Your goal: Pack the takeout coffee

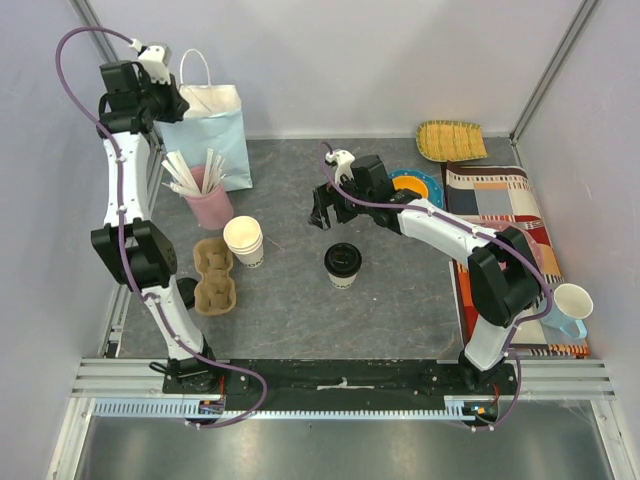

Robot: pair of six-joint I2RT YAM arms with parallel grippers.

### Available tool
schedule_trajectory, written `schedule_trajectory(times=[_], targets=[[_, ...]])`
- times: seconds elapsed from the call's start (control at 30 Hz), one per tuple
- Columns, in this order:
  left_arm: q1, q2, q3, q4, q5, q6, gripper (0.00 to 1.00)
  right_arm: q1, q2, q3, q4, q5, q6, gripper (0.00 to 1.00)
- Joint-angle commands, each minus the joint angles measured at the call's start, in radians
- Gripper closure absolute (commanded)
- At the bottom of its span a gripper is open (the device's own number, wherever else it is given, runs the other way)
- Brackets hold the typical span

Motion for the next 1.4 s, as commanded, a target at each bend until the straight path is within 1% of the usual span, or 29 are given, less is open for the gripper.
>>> schedule_trajectory(times=[0.0,0.17,0.27,0.3,0.4,0.43,0.5,0.67,0.73,0.77,0.87,0.97,1.1,1.13,1.17,1.2,1.23,1.27,1.37], targets=[[-0.065,0.023,0.136,0.096,0.03,-0.113,0.98,-0.014,-0.033,0.038,0.01,0.058,0.013,0.02],[-0.145,0.02,0.148,0.102,0.03,-0.096,0.98,-0.046,-0.071,0.008,0.009,0.138,0.046,0.02],[-0.179,0.015,0.145,0.105,0.021,-0.152,0.98,-0.075,-0.109,-0.01,0.01,0.163,0.065,0.02],[-0.193,0.014,0.147,0.107,0.016,-0.192,0.98,-0.081,-0.117,-0.013,0.01,0.166,0.068,0.02],[-0.208,0.015,0.145,0.121,0.024,-0.234,0.98,-0.097,-0.146,-0.025,0.009,0.187,0.063,0.02],[-0.24,0.014,0.145,0.124,0.023,-0.239,0.98,-0.101,-0.156,-0.03,0.007,0.199,0.06,0.02],[-0.269,0.018,0.151,0.134,0.009,-0.254,0.98,-0.114,-0.174,-0.035,0.007,0.212,0.059,0.02],[-0.318,0.02,0.188,0.128,-0.011,-0.315,0.98,-0.161,-0.221,-0.041,0.003,0.249,0.074,0.02],[-0.344,0.005,0.174,0.09,-0.046,-0.376,0.98,-0.175,-0.235,-0.042,0.003,0.265,0.083,0.02],[-0.357,-0.004,0.139,0.084,-0.063,-0.399,0.98,-0.192,-0.251,-0.042,0.001,0.272,0.098,0.02],[-0.406,-0.031,0.082,0.067,-0.106,-0.415,0.98,-0.209,-0.254,-0.022,0.004,0.278,0.124,0.02],[-0.438,-0.04,0.052,0.068,-0.094,-0.417,0.98,-0.228,-0.246,0.028,0.004,0.25,0.152,0.02],[-0.452,-0.052,0.013,0.102,0.027,-0.395,0.98,-0.27,-0.249,0.094,0.022,0.172,0.168,0.02],[-0.452,-0.055,0.004,0.108,0.045,-0.39,0.98,-0.284,-0.242,0.108,0.021,0.111,0.168,0.02],[-0.452,-0.058,-0.014,0.113,0.064,-0.387,0.98,-0.304,-0.207,0.125,0.018,0.074,0.18,0.02],[-0.452,-0.058,-0.019,0.119,0.079,-0.386,0.98,-0.314,-0.185,0.154,0.009,0.045,0.23,0.02],[-0.453,-0.058,-0.025,0.119,0.085,-0.389,0.98,-0.319,-0.138,0.165,0.01,-0.016,0.249,0.05],[-0.455,-0.058,-0.028,0.119,0.093,-0.386,0.98,-0.322,-0.114,0.177,0.013,-0.037,0.264,0.06],[-0.458,-0.058,-0.031,0.119,0.085,-0.38,0.98,-0.318,-0.065,0.194,0.087,-0.101,0.351,0.09]])
